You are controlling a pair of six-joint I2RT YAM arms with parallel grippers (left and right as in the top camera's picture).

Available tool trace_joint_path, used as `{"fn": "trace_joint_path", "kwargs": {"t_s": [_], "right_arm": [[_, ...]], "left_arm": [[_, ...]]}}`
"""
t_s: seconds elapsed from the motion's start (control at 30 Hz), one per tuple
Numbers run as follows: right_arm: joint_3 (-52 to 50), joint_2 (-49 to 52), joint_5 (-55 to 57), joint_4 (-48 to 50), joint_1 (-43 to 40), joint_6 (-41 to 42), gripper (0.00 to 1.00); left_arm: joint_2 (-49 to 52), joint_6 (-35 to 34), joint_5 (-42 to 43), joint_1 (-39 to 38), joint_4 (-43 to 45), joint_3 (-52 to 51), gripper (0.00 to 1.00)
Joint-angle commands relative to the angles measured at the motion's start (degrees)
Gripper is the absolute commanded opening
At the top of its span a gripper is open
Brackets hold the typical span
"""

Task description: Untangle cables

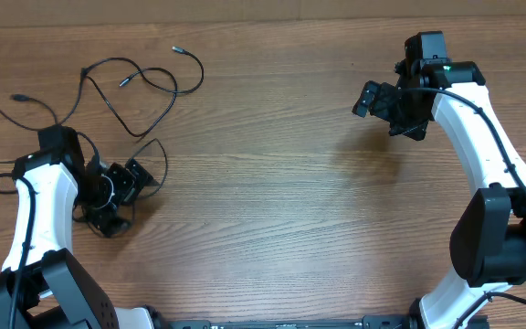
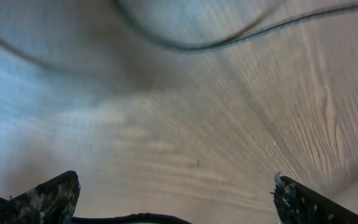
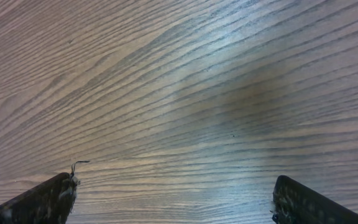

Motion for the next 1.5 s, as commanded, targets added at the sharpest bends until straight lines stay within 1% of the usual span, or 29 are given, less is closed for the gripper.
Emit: {"fn": "trace_joint_path", "kwargs": {"t_s": [0.0, 0.07, 0.13, 0.17, 0.2, 0.27, 0.33, 0.37, 0.43, 0.5, 0.53, 0.57, 0.63, 0.7, 0.77, 0.83, 0.9, 0.97, 1.03, 1.13, 1.27, 1.3, 1.37, 1.4, 1.43, 1.47], "right_arm": [[0.2, -0.04, -0.04, 0.42, 0.17, 0.24, 1.0], [0.2, -0.04, -0.04, 0.61, 0.17, 0.24, 1.0], [0.2, -0.04, -0.04, 0.61, 0.17, 0.24, 1.0], [0.17, -0.04, -0.04, 0.57, 0.17, 0.24, 1.0], [0.17, -0.04, -0.07, 0.52, 0.17, 0.24, 1.0], [0.17, -0.04, -0.07, 0.55, 0.17, 0.24, 1.0], [0.17, -0.04, -0.07, 0.48, 0.17, 0.24, 1.0], [0.17, -0.04, -0.07, 0.33, 0.17, 0.24, 1.0], [0.17, -0.04, -0.07, -0.11, 0.17, 0.24, 1.0], [0.17, -0.04, -0.04, -0.7, 0.17, 0.24, 1.0], [0.17, -0.04, -0.04, -0.87, 0.17, 0.24, 1.0], [0.17, -0.04, -0.04, -0.94, 0.17, 0.24, 1.0], [0.17, -0.04, -0.02, -0.83, 0.17, 0.24, 1.0], [0.17, -0.04, -0.04, -0.39, 0.17, 0.24, 1.0], [0.17, -0.04, -0.07, 0.13, 0.17, 0.26, 1.0], [0.17, -0.04, -0.07, 0.5, 0.17, 0.28, 1.0], [0.17, -0.04, -0.07, 0.59, 0.17, 0.57, 1.0], [0.17, -0.04, -0.07, 0.57, 0.17, 1.75, 1.0], [0.17, -0.04, -0.09, 0.57, 0.17, 2.01, 1.0], [0.17, -0.04, -0.09, 0.48, 0.17, 1.99, 1.0], [0.17, -0.04, -0.07, 0.5, 0.17, 1.99, 1.0], [0.17, -0.04, -0.09, 0.57, 0.17, 1.99, 1.0], [0.17, -0.04, -0.07, 0.68, 0.17, 1.99, 1.0], [0.17, -0.04, -0.07, 0.83, 0.17, 2.01, 1.0], [0.17, -0.04, -0.07, 0.98, 0.17, 1.99, 1.0], [0.17, -0.04, -0.09, 1.07, 0.17, 2.01, 1.0]], "left_arm": [[0.44, -6.93, 4.22, 0.22, -2.23, 0.35, 1.0], [0.44, -10.01, 7.1, 0.22, -3.69, 0.33, 0.99], [0.44, -16.9, 8.85, 0.22, -5.16, 0.33, 1.0], [0.44, -21.64, 10.01, 0.22, -6.34, 0.35, 0.99], [0.44, -29.14, 11.98, 0.22, -7.48, 0.33, 0.99], [0.44, -40.76, 15.1, 0.22, -7.61, 0.35, 1.0], [0.44, -48.26, 16.96, 0.24, -5.44, 0.35, 1.0], [0.44, -48.26, 16.02, 0.33, -1.81, 0.35, 1.0], [0.44, -40.74, 8.37, 0.33, 8.09, 0.35, 1.0], [0.44, -30.14, -2.95, 0.22, 14.95, 0.35, 1.0], [0.44, -26.93, -7.96, 0.22, 15.89, 0.35, 1.0], [0.44, -24.96, -14.1, 0.22, 15.89, 0.35, 1.0], [0.44, -21.73, -23.32, 0.22, 14.97, 0.35, 1.0], [0.44, -15.74, -28.72, 0.22, 14.45, 0.35, 1.0], [0.44, -9.46, -30.97, 0.22, 14.29, 0.35, 0.99], [0.44, -4.2, -30.84, 0.22, 14.23, 0.35, 1.0], [0.44, -1.9, -29.31, 0.22, 13.64, 0.37, 1.0], [0.44, -0.35, -23.43, 0.24, 13.2, 0.37, 1.0], [0.44, 2.86, -17.77, 0.22, 12.96, 0.37, 1.0], [0.44, 2.95, -16.83, 0.24, 11.85, 0.5, 1.0], [0.31, -1.4, -15.65, 0.37, 12.48, 0.9, 1.0], [0.33, -0.83, -13.55, 0.28, 13.49, 0.9, 0.99], [0.46, 4.0, -7.5, -0.35, 15.85, 0.9, 1.0], [0.46, 8.0, -3.32, -0.92, 17.03, 0.9, 0.97], [0.46, 11.04, 0.02, -1.49, 17.77, 0.9, 0.81], [0.46, 13.16, 2.29, -2.27, 18.49, 0.9, 0.58]]}}
